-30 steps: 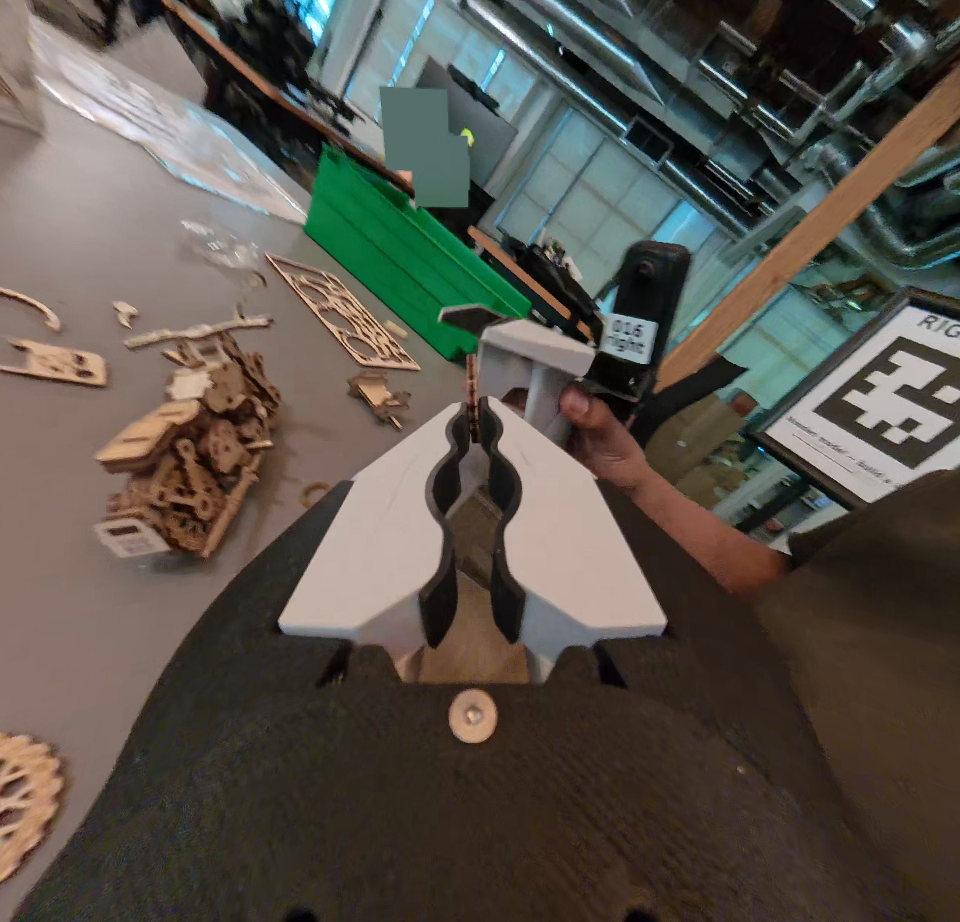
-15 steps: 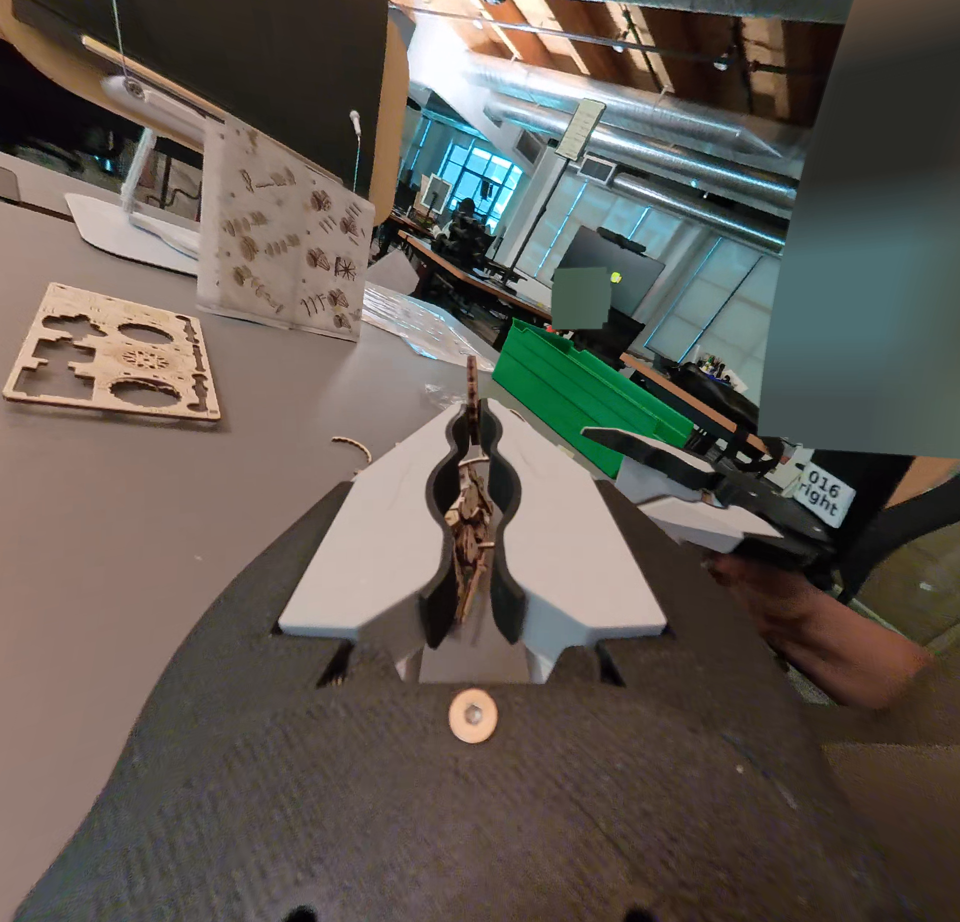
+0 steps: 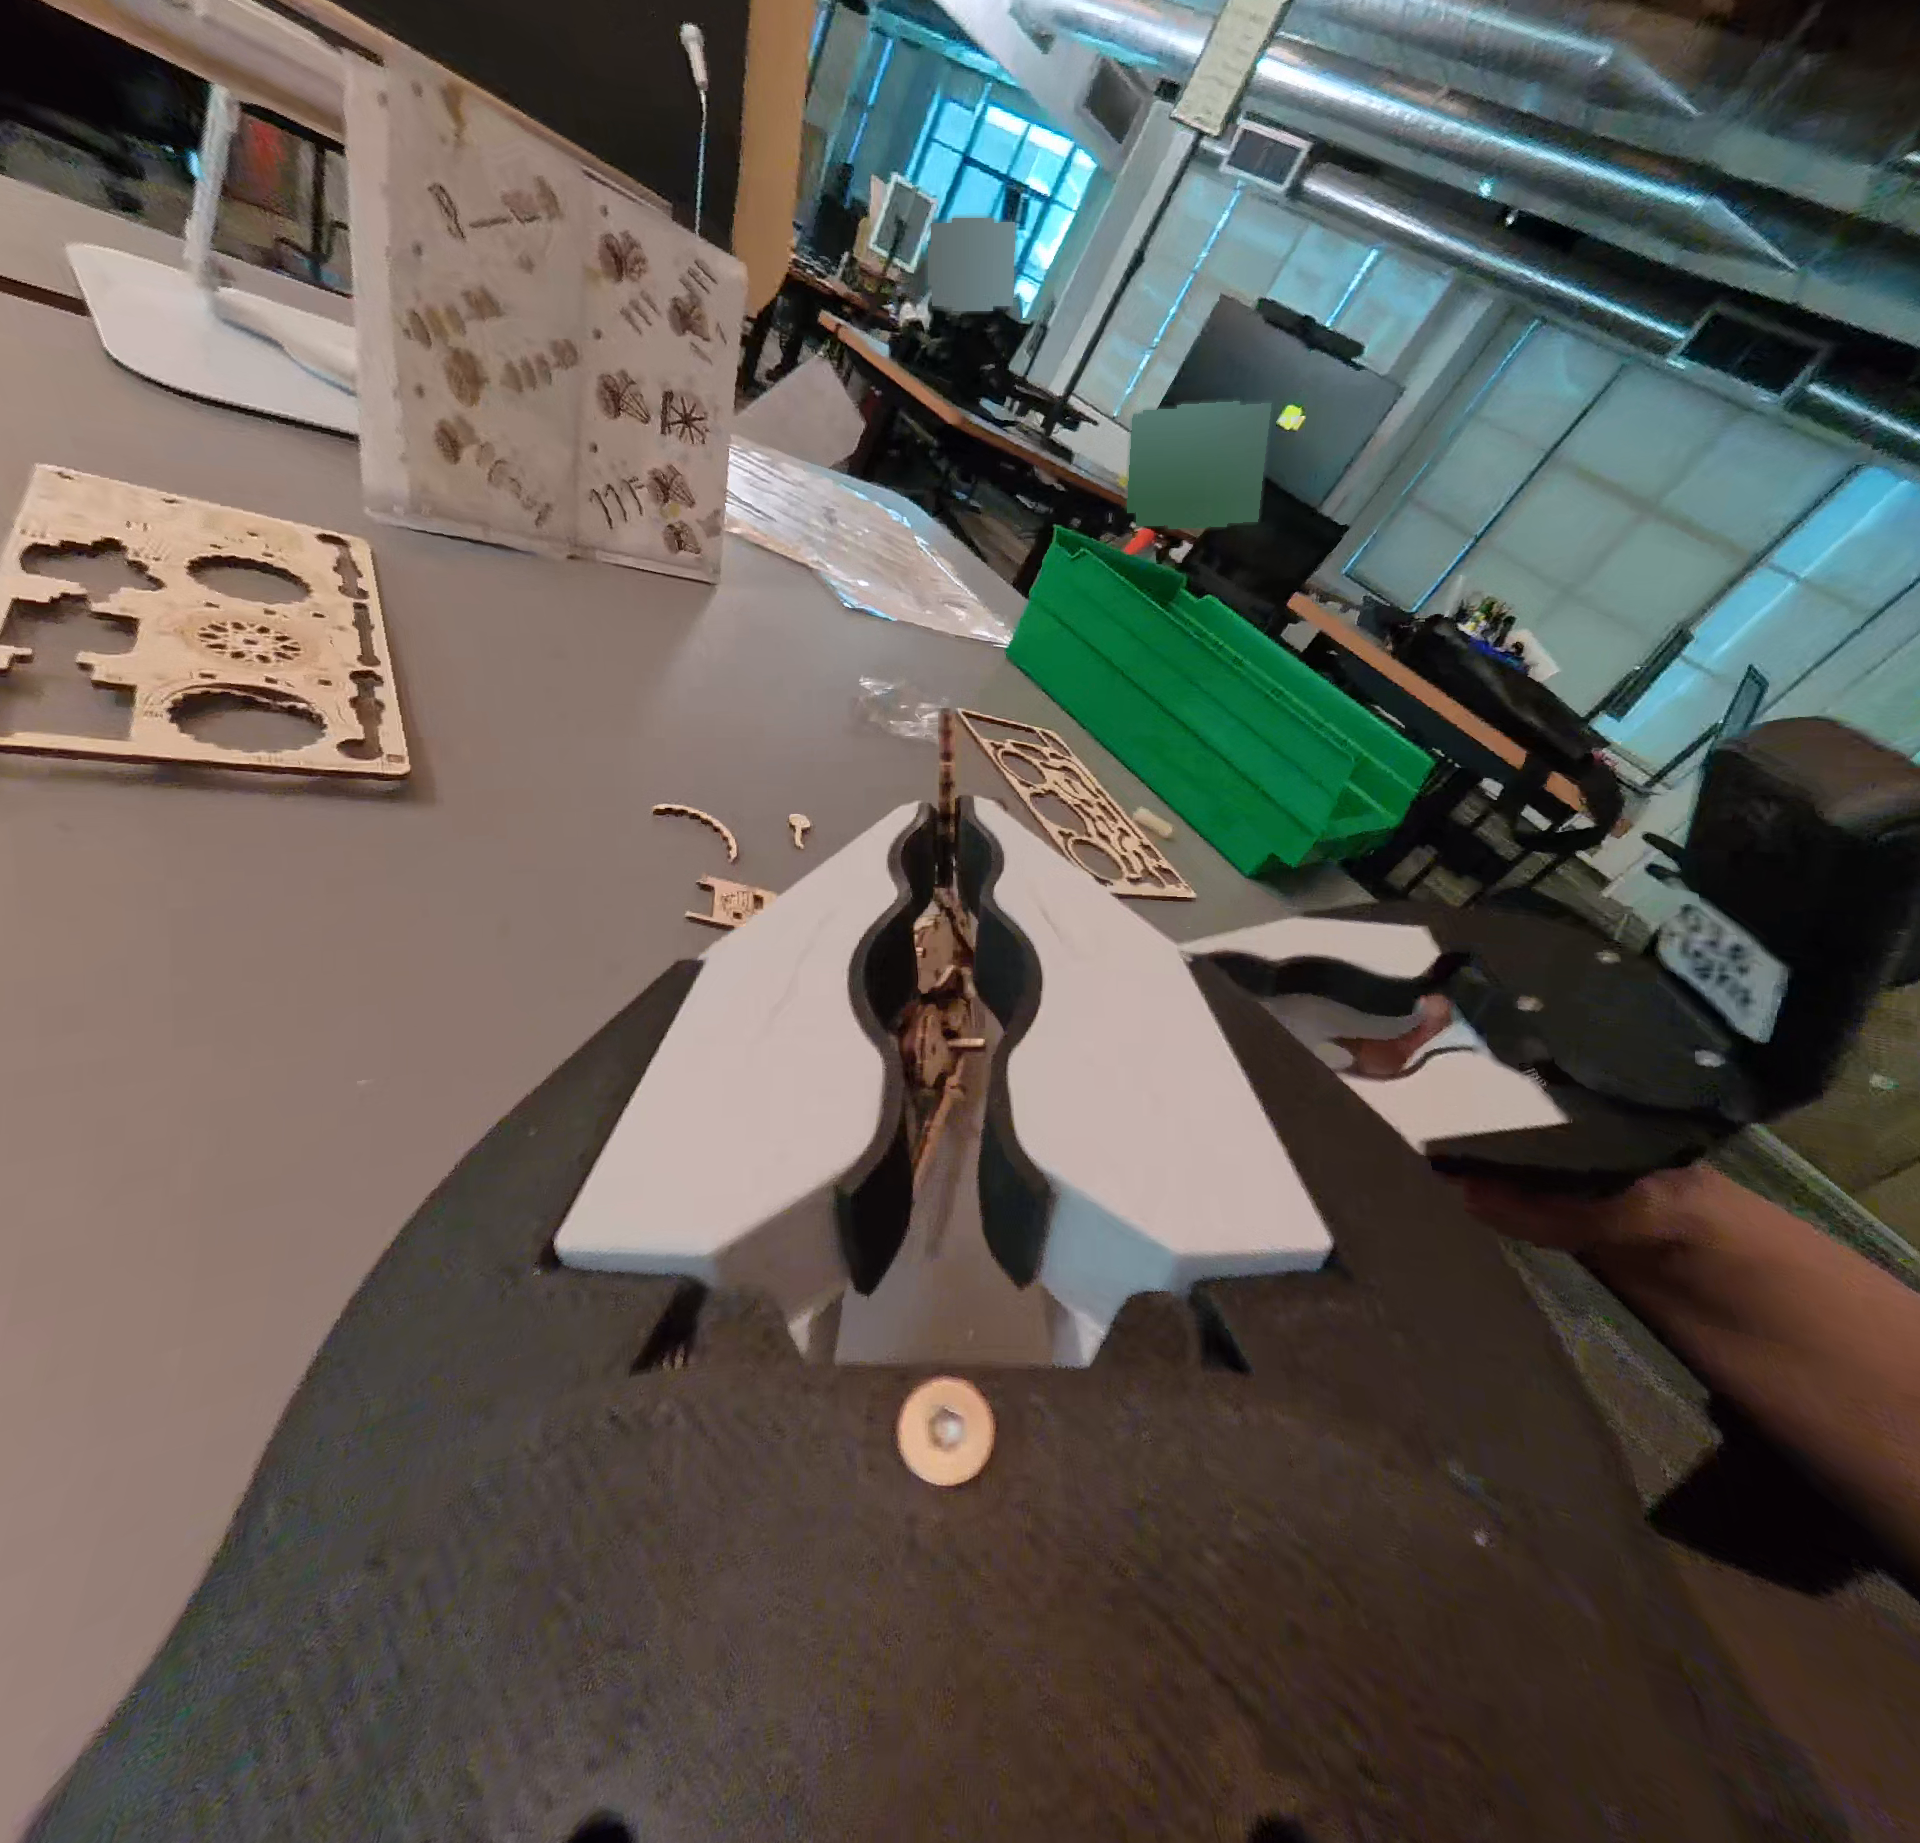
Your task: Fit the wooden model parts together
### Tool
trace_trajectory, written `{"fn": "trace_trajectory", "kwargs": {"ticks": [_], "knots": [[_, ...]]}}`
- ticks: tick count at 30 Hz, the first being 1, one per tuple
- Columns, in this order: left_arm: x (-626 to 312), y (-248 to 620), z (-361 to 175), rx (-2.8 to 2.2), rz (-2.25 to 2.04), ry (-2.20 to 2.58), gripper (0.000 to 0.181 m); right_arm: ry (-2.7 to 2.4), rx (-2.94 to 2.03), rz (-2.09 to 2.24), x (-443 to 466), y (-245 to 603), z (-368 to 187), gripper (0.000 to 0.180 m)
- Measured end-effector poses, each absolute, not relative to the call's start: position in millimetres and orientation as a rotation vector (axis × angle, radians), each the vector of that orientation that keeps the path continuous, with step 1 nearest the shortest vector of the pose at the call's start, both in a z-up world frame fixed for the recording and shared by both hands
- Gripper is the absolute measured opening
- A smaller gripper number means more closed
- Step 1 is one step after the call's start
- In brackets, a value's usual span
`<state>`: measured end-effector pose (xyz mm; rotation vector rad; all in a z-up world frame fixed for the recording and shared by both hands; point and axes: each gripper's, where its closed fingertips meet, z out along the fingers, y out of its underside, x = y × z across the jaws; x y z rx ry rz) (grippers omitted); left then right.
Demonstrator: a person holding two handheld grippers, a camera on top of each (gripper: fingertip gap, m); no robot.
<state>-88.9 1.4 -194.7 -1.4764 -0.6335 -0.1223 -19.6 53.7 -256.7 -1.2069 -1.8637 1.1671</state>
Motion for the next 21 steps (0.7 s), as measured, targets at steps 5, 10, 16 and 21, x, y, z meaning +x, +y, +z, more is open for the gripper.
{"fn": "trace_trajectory", "kwargs": {"ticks": [5, 10, 16, 21], "knots": [[-67.2, 1.6, -190.7, -1.46, -0.292, -0.605, 0.0, -2.0, -1.337, 1.096, -7.9, 54.9, -292.5, 0.025], [-58.2, 8.3, -200.4, -1.539, -0.291, -0.539, 0.001, -1.947, -1.441, 1.117, -10.9, 69.7, -296.3, 0.035], [-37.5, 22.3, -215.3, -1.654, -0.318, -0.448, 0.0, -1.921, -1.512, 1.118, -17.2, 73.0, -303.7, 0.031], [-19.6, 33.6, -229.5, -1.752, -0.347, -0.386, 0.0, -1.941, -1.465, 0.953, -25.4, 76.2, -311.3, 0.022]]}}
